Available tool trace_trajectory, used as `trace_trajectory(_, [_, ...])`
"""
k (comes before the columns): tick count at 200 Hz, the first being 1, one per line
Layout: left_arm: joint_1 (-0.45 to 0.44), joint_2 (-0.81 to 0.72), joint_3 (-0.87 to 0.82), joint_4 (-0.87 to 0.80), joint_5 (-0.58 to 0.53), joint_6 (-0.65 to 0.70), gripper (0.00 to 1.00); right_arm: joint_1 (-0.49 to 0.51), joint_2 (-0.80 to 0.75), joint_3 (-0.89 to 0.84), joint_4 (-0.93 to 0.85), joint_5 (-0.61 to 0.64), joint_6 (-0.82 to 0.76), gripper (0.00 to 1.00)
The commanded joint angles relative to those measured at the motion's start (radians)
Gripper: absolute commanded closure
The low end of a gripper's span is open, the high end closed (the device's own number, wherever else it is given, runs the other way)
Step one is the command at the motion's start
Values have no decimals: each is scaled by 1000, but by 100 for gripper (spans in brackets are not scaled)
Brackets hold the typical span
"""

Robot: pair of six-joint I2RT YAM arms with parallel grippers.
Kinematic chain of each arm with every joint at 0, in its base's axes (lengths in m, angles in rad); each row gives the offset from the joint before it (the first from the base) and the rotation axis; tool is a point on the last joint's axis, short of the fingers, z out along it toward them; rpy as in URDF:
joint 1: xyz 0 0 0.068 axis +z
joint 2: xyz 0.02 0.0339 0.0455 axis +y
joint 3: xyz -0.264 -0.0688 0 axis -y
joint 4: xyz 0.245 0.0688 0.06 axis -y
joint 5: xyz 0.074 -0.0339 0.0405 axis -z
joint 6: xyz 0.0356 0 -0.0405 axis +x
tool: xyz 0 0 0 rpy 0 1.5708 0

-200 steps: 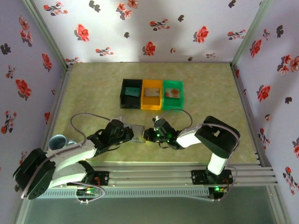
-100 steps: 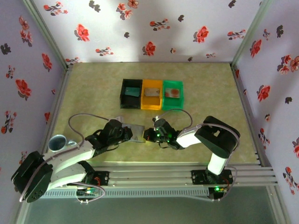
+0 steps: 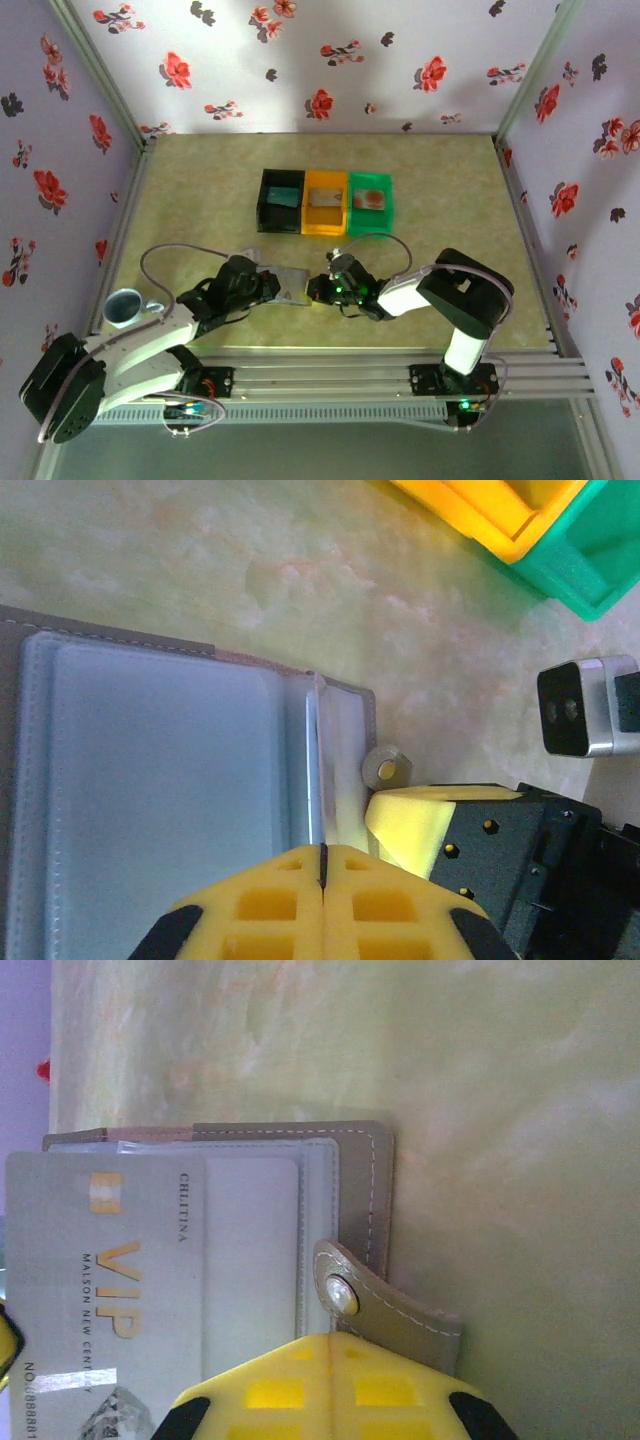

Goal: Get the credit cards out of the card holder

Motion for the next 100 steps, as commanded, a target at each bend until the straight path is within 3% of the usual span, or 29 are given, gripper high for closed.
trace_trajectory(1, [13, -29, -2, -24, -20, 32, 100, -6, 36, -13, -111, 8, 9, 100])
trace_trajectory(100, [40, -74, 1, -66, -19, 49, 100, -14, 26, -9, -125, 6, 2, 100])
